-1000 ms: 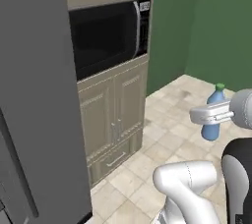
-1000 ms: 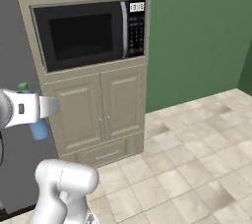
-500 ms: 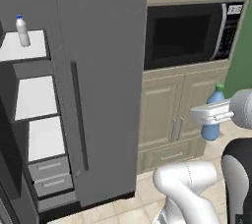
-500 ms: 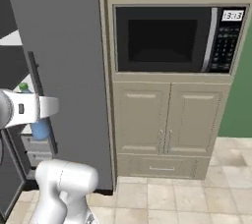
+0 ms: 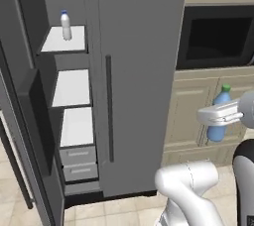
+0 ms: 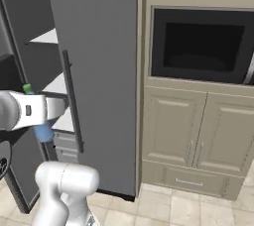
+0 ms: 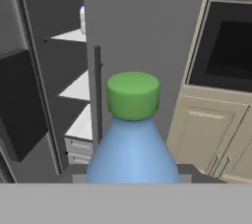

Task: Take the bottled waters from the counter and place them in the freezer to freeze. Close the freezer door after placing the bottles.

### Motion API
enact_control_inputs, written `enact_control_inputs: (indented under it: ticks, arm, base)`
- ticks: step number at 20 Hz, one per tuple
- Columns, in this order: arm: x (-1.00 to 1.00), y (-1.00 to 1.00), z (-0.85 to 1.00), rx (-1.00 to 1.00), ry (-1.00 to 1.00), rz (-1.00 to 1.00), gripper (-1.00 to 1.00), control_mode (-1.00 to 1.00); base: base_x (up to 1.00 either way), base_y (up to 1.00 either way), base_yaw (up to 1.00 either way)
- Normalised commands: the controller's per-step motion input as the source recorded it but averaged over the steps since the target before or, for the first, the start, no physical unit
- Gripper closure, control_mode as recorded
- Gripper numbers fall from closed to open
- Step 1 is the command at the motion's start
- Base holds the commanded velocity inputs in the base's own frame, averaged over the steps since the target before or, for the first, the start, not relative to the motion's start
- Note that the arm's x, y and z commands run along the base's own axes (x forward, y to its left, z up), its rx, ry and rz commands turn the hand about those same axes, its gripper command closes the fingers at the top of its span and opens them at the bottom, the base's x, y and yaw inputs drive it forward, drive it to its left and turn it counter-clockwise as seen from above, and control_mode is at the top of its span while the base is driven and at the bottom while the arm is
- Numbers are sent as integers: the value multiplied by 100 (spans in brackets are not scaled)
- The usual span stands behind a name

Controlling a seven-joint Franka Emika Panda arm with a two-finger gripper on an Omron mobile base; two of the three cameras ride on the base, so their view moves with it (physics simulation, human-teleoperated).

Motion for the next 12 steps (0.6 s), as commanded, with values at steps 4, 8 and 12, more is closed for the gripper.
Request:
enact_control_inputs:
  ticks: [4,8,12]
  arm:
    - [0,0,0,0,0,0,100,100]
    - [0,0,0,0,0,0,100,100]
    - [0,0,0,0,0,0,100,100]
  base:
    - [0,65,21]
    - [0,56,15]
    - [0,39,9]
